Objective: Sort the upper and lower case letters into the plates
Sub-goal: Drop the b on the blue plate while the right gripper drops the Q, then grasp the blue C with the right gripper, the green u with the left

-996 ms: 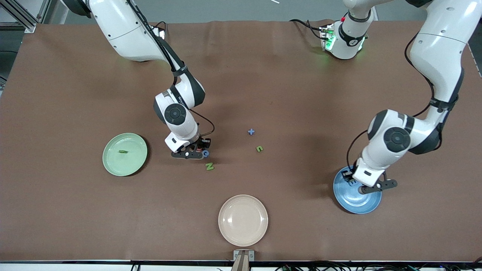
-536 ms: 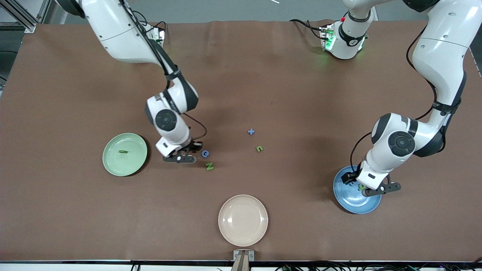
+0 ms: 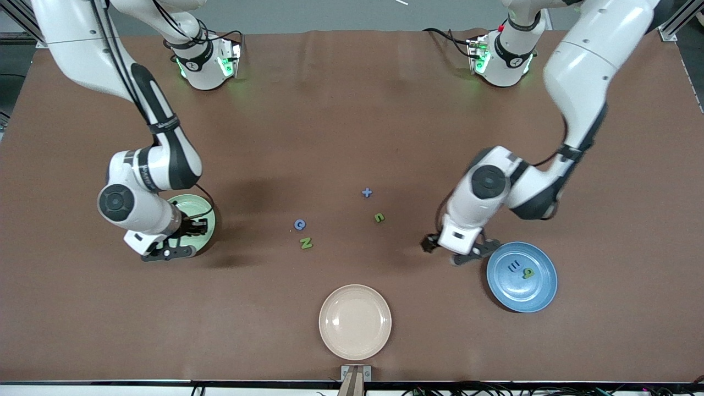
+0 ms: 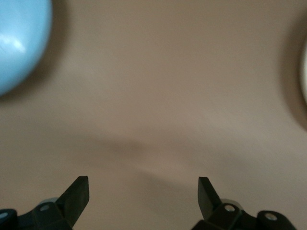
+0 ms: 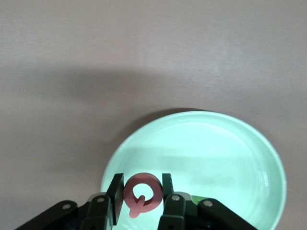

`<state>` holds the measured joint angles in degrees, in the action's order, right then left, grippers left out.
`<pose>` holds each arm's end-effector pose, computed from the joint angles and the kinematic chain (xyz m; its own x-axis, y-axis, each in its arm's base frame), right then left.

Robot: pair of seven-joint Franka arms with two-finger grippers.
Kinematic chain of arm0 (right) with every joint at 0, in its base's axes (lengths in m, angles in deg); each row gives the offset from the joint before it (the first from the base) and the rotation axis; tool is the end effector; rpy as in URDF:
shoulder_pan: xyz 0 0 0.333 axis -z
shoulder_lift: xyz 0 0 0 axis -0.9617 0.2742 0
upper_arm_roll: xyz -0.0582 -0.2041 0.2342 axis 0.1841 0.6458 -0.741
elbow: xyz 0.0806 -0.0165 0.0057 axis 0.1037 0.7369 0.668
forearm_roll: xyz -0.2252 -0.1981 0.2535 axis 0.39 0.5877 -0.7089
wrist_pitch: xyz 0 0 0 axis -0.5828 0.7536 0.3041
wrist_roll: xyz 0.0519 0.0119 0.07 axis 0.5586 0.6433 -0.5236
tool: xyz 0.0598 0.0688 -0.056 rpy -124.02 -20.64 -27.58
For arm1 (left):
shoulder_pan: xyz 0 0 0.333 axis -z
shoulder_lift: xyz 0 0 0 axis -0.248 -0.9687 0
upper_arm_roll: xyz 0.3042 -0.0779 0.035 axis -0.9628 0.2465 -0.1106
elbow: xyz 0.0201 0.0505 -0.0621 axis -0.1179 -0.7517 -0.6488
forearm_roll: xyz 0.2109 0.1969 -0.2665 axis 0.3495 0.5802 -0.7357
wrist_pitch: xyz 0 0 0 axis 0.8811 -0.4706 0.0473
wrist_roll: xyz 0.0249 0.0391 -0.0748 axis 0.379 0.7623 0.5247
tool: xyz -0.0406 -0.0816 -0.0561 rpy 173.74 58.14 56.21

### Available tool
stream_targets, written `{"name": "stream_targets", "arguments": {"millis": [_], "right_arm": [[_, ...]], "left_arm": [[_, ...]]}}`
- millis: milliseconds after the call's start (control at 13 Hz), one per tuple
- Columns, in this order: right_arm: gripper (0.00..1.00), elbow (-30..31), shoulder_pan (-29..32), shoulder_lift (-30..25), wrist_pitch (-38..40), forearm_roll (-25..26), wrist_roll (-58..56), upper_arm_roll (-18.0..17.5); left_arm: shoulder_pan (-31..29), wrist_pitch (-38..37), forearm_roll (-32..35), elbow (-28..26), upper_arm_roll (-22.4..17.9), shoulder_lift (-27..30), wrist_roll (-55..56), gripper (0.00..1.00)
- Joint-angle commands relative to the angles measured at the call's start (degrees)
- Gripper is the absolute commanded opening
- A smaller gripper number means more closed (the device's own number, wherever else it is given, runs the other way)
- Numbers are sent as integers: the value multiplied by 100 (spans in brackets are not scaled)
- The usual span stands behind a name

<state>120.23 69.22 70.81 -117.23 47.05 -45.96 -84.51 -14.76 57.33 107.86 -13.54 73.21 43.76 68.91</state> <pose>0.6250 0.0568 0.2361 0.9886 0.1288 -0.0782 0.1300 -0.9915 0.0107 0.6074 -0.3188 0.2504 0.9183 0.3835 0.0987 0.3749 -0.9222 0.0952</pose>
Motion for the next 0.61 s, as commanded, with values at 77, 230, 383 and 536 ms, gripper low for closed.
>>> {"name": "stream_targets", "arguments": {"millis": [77,230,383,536], "right_arm": [[100,169,83,-15,-144,26,-27,-119],[100,152,-5,-15,-100,-44,296,-154],[100,126,-433,-15,-170,-71,1662,-286],[100,134,-1039,64,-563,-228,2632,-304]], "left_arm": [[898,-110,-212,542,-81,-448,971,93],[1338,-110,-275,762,-256,-660,1429,81],[1594,-110,-275,798,-379,-765,1596,72],[1665,-110,-249,790,-398,-853,1659,71]]}}
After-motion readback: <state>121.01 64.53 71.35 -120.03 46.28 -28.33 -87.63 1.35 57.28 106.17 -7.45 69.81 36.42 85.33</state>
